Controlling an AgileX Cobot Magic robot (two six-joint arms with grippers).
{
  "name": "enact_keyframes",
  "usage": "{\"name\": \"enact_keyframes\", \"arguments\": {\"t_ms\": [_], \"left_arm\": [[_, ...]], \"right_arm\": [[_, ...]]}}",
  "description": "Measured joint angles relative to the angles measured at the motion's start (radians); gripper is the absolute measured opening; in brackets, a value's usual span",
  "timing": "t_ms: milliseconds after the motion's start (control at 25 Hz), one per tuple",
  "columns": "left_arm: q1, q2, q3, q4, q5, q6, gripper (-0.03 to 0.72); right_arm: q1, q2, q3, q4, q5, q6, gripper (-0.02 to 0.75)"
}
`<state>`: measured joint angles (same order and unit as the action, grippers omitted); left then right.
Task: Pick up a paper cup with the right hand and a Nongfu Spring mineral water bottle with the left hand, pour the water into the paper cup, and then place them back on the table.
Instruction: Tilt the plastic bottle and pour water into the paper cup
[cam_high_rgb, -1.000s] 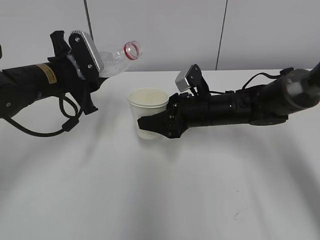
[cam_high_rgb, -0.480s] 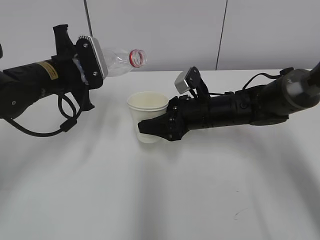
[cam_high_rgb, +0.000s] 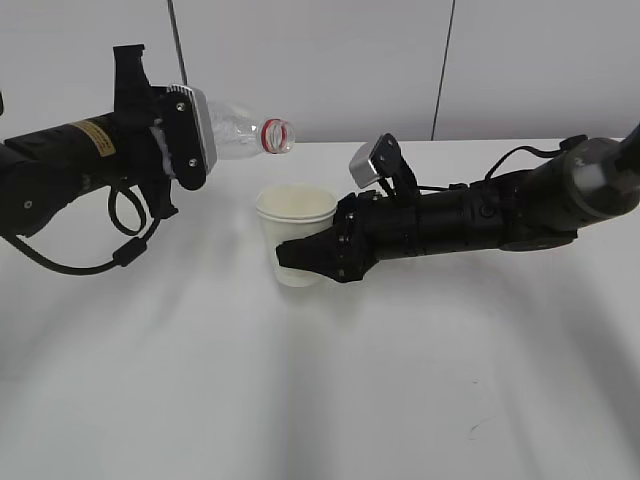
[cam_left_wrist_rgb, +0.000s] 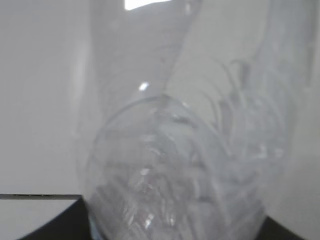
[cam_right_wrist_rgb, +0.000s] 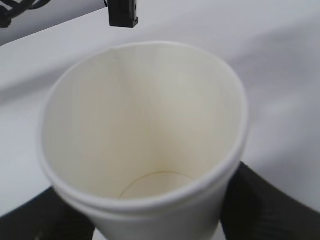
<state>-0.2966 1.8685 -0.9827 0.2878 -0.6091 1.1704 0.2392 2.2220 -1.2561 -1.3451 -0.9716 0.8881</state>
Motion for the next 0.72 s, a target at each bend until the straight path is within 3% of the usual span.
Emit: {"name": "enact_keyframes", "arguments": {"t_ms": [720], "left_arm": [[0.0,0.0,0.0,-0.007,-0.008,0.155,0.297]], "right_arm": [[0.0,0.0,0.0,-0.002,0.002,0.002,0.482]]}}
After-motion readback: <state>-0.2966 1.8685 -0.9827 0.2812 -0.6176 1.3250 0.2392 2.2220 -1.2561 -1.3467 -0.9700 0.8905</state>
